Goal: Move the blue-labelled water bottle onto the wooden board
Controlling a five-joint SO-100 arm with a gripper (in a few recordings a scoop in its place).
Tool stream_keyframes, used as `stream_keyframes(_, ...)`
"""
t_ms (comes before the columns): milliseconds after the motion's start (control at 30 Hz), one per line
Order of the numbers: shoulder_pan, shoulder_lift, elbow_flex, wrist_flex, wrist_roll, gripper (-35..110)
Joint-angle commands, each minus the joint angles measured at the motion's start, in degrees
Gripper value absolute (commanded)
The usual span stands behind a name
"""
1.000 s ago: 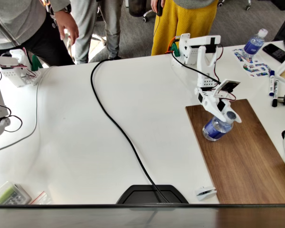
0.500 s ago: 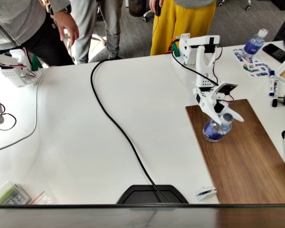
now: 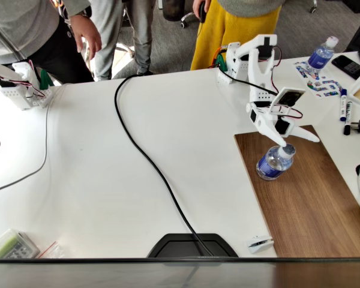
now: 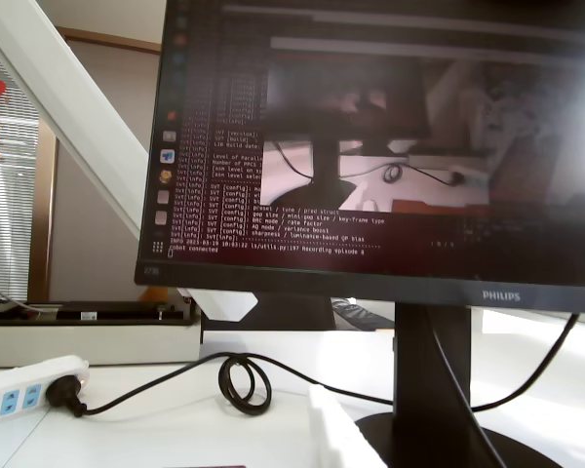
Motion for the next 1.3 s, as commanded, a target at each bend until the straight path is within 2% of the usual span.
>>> stream_keyframes(0, 0.9, 6.7, -7.0, 4.5, 0.4, 56)
stream_keyframes(433, 1.2, 7.0, -45.1, 35.8, 3.3, 57)
stream_keyframes(833, 3.3, 24.9, -45.1, 59.6, 4.1, 56)
stream_keyframes(967, 4.8, 33.1, -38.2, 63.1, 4.2, 57)
stream_keyframes(1267, 5.9, 69.4, 6.1, 55.5, 3.9, 56)
